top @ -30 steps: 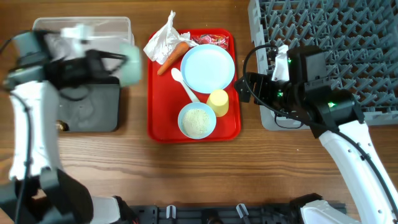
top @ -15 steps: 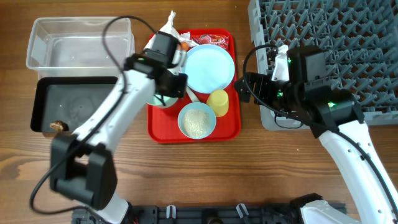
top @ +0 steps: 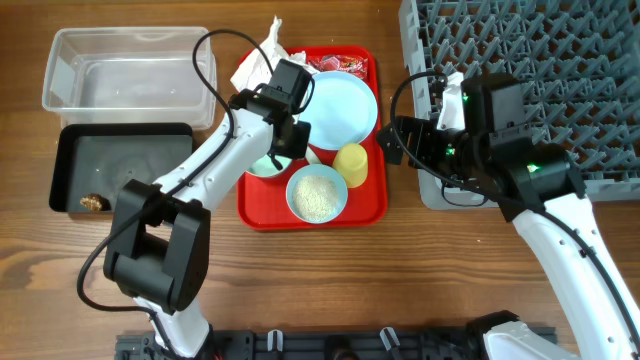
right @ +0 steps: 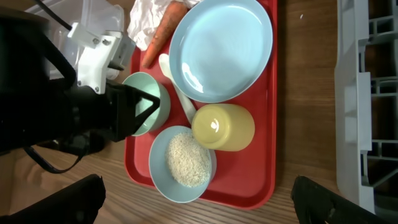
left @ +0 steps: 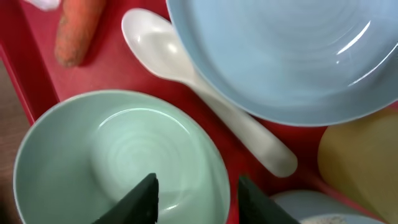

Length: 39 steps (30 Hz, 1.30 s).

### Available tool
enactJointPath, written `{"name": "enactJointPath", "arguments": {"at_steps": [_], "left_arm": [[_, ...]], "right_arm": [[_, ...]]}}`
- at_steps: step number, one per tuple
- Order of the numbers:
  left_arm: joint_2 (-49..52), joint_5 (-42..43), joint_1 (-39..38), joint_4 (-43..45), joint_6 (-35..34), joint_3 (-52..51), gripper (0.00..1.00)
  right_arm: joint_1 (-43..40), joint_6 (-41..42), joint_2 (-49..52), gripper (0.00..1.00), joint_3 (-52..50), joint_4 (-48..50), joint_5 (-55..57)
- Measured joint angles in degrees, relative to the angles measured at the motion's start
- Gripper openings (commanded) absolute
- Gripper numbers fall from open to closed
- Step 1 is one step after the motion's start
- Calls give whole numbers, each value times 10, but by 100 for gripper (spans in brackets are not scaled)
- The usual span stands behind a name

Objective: Sort waste into correct bins and load items into the dishwasher rack
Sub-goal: 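Return the mint bowl to the red tray with the left gripper, then grasp the blue rice bowl rim with the left gripper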

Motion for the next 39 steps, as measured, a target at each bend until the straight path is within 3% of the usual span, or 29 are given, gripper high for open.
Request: {"name": "enactJointPath", "arguments": {"at_steps": [12, 21, 29, 39], "left_arm": [[-16, -2, -7, -88, -2, 59, 56], [-58, 16, -104, -159, -2, 69, 56], [-57, 30, -201, -110, -2, 33, 56], [-45, 31, -204, -16, -2, -22, 55]], "right_arm": [[0, 0, 3, 100, 0, 0, 3], [0, 0, 3, 100, 0, -1, 28], [0, 0, 3, 100, 0, -7, 35], [-1, 0, 4, 100, 0, -13, 47]]}}
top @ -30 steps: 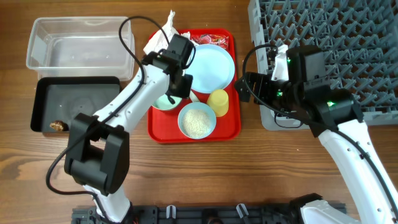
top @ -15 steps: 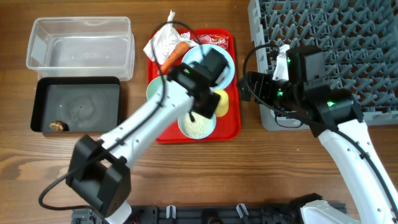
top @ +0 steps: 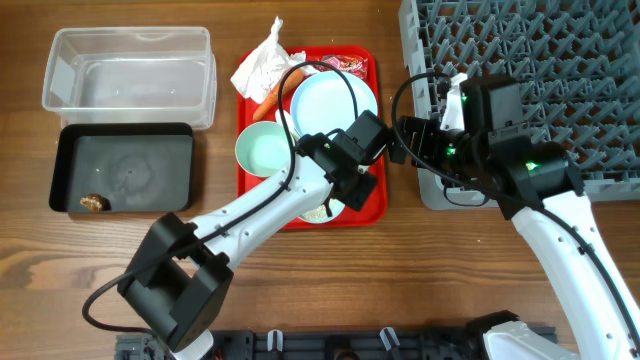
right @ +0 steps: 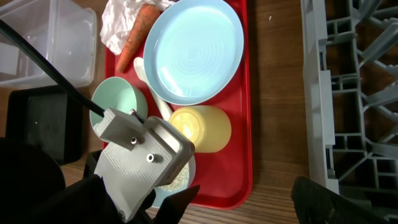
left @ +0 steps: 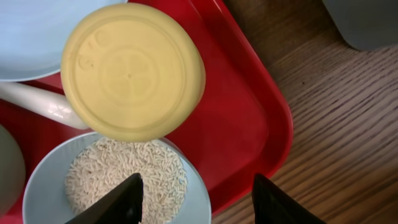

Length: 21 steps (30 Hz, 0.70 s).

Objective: Sort waste into correct bins and load items into the dishwasher rack
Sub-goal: 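Grasp the blue rice bowl rim with the left gripper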

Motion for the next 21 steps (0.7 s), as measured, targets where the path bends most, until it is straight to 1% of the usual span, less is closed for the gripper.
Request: {"name": "enactJointPath", "arguments": {"at_steps": [3, 6, 10, 13, 15, 17, 21], "left_arm": [[1, 0, 0, 6, 0, -1, 52], [2, 0, 0, 11, 0, -7, 52], [2, 0, 0, 25, -2, -30, 52], [2, 0, 1, 28, -5, -54, 49], [5, 0, -1, 32, -9, -67, 46], [10, 0, -3, 40, -11, -77, 39], [12, 0, -4, 45, -13, -82, 31]], "right_arm": [[0, 0, 0, 100, 0, 0, 2], [0, 0, 0, 100, 0, -3, 3], [0, 0, 0, 100, 0, -10, 4], [0, 0, 0, 100, 0, -8, 6], [2, 0, 0, 100, 0, -3, 4], [2, 0, 0, 100, 0, -2, 3], [2, 0, 0, 100, 0, -3, 3]]}}
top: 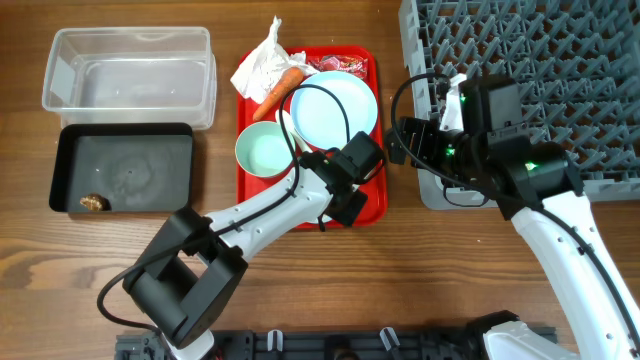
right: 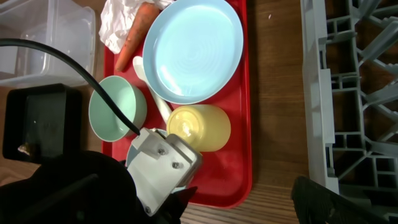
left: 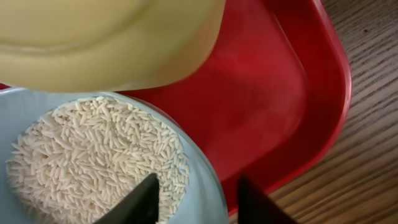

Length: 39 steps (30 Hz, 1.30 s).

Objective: Sort waste into correct bins and load items into the dishwasher rack
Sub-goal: 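Grasp the blue rice bowl rim with the left gripper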

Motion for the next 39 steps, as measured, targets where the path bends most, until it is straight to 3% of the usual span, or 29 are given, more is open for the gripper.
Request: {"name": "enactJointPath", "arguments": {"at_steps": [7, 15, 21, 31, 39], "left_arm": [[4, 0, -2, 7, 0, 0, 24], [15, 2, -7, 10, 1, 0, 4], [15, -8, -8, 10, -2, 0, 4], [6, -16, -6, 5, -17, 0, 4], [-62, -14, 37, -38, -57, 10, 4]], "right_arm": [[0, 0, 0, 99, 0, 0, 0], [-1, 3, 0, 80, 0, 40, 1], [-15, 2, -2, 81, 8, 91, 1], [-68, 7, -30, 84, 19, 62, 14], [-69, 8, -30, 86, 19, 43, 24]]}}
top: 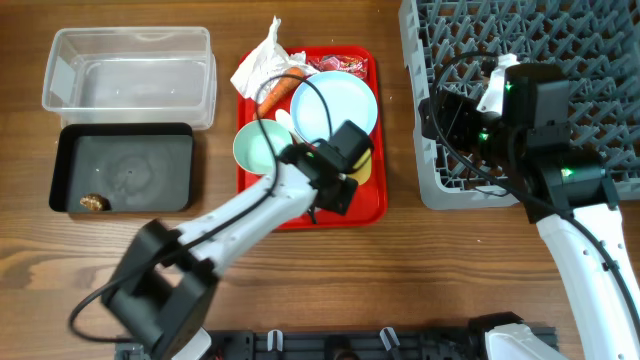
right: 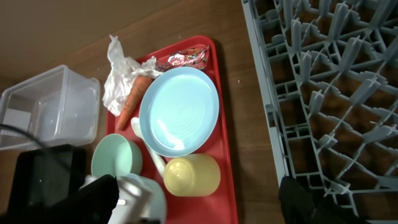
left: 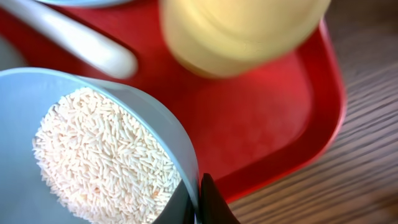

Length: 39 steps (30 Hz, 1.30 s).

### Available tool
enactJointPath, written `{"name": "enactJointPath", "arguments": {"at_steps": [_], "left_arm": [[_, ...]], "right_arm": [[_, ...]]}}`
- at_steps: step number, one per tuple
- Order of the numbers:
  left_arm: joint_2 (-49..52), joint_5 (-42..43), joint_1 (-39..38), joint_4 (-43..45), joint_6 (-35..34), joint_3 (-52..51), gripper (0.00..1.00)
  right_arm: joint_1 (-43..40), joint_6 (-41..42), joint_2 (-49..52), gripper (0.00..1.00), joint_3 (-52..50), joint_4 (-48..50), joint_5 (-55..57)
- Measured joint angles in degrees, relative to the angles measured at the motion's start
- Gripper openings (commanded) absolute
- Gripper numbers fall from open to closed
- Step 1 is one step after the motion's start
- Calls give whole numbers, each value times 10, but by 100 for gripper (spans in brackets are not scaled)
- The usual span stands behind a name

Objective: Sort waste into correct bins and load items into the dishwasher rack
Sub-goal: 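Grasp the blue rice bowl rim with the left gripper, then carry the rice bowl left and pour the rice onto the black tray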

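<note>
My left gripper (left: 198, 202) is shut on the right rim of the light blue bowl of rice (left: 93, 149), one finger inside and one outside. I cannot tell whether the bowl still rests on the red tray (left: 267, 137). Behind it lie the yellow cup (left: 242, 31) on its side and a white spoon (left: 74, 40). On the tray also sit a blue plate (top: 335, 100), a green bowl (top: 258, 148), a carrot (top: 278, 92), crumpled tissue (top: 265, 55) and a wrapper (top: 335, 63). My right gripper (top: 440, 118) hangs open and empty at the grey dishwasher rack's (top: 530, 90) left edge.
At the left stands a clear plastic bin (top: 128, 65). In front of it is a black bin (top: 125, 167) with a brown food scrap (top: 93, 203) in its corner. Bare wooden table (top: 400, 270) lies in front of the tray.
My left gripper was open astride the rice bowl's rim and is now shut on it. My right gripper has moved back and right, higher over the rack's edge.
My left gripper was open over the green bowl at the tray's left. Then it was above the yellow cup and rice bowl, then low with its fingers astride the rice bowl's rim. Now it grips that rim. The right arm stayed still until this last moment.
</note>
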Motion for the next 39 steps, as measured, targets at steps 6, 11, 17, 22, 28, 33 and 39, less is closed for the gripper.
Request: {"name": "enactJointPath", "arguments": {"at_steps": [6, 11, 17, 22, 28, 33, 39], "left_arm": [[-77, 2, 47, -16, -19, 10, 4], [-100, 4, 83, -18, -27, 12, 4], [-100, 35, 128, -36, -40, 12, 4], [-108, 73, 226, -74, -45, 12, 4], [-112, 151, 375, -106, -32, 12, 4], [-112, 224, 494, -106, 3, 12, 4], [-111, 315, 602, -105, 58, 12, 4]], "right_arm": [[0, 0, 0, 86, 0, -9, 0], [0, 0, 0, 87, 0, -11, 2], [0, 0, 0, 87, 0, -20, 2], [0, 0, 0, 87, 0, -24, 2], [0, 0, 0, 87, 0, -27, 2], [0, 0, 0, 87, 0, -31, 2], [0, 0, 0, 87, 0, -33, 2]]}}
